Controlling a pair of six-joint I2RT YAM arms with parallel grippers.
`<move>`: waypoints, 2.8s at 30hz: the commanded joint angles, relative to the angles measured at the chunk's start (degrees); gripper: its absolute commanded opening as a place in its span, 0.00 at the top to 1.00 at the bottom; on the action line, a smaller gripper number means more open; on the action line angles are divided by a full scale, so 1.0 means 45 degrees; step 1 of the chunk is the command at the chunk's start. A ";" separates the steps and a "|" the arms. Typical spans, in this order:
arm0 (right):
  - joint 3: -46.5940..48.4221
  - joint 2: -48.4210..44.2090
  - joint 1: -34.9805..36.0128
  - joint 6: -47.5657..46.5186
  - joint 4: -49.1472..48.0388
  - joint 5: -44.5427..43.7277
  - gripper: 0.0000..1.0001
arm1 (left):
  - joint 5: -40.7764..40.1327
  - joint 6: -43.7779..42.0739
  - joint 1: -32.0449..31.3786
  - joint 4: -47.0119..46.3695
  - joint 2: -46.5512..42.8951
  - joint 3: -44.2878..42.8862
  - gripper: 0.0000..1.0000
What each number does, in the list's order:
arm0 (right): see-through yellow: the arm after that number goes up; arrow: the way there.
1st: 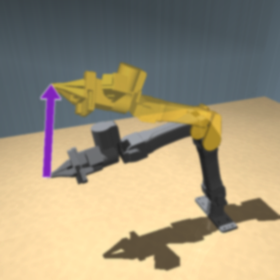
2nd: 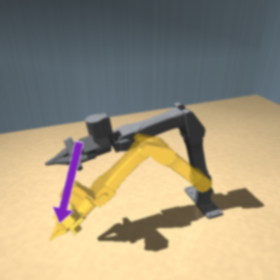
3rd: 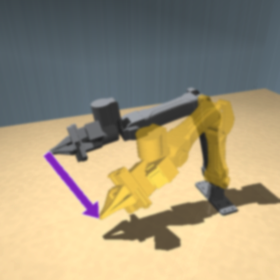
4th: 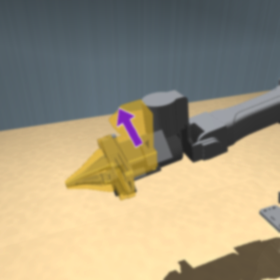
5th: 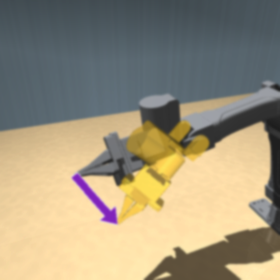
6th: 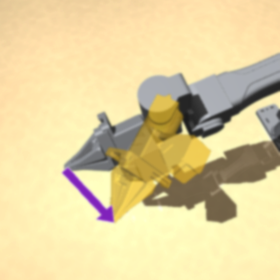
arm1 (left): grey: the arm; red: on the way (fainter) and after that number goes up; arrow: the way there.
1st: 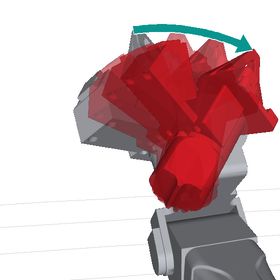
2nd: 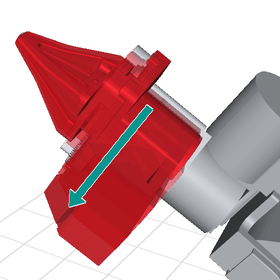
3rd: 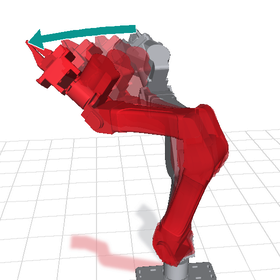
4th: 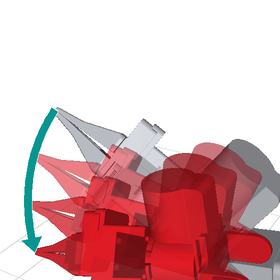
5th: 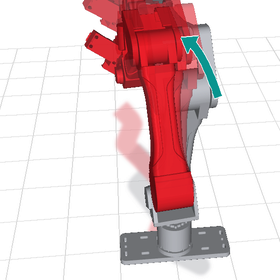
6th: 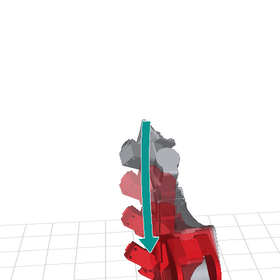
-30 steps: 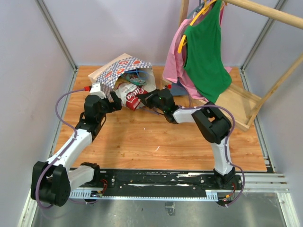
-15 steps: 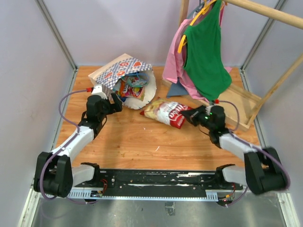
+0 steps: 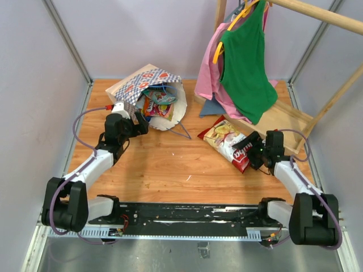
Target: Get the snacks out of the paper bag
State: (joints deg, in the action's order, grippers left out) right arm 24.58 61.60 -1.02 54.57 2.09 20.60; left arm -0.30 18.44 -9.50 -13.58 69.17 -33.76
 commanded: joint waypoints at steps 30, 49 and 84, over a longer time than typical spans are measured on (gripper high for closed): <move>0.8975 0.3670 0.9371 -0.7534 0.0940 -0.7833 0.02 | 0.0282 -0.0179 0.0060 0.1015 -0.1764 -0.0303 0.00; 1.7039 1.3918 0.8828 -0.7516 -0.0664 -0.1928 0.13 | 0.1013 -0.0103 0.0138 0.1751 -0.2548 -0.0316 0.00; 1.4650 1.4784 0.9268 -2.4340 -0.5259 0.0495 0.06 | 0.2435 0.0575 0.0138 0.1276 -0.1807 -0.0448 0.00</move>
State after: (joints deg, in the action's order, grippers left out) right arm 87.85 124.29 38.98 -47.07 -18.13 27.33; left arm 10.02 21.08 -9.13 -6.72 61.14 -34.17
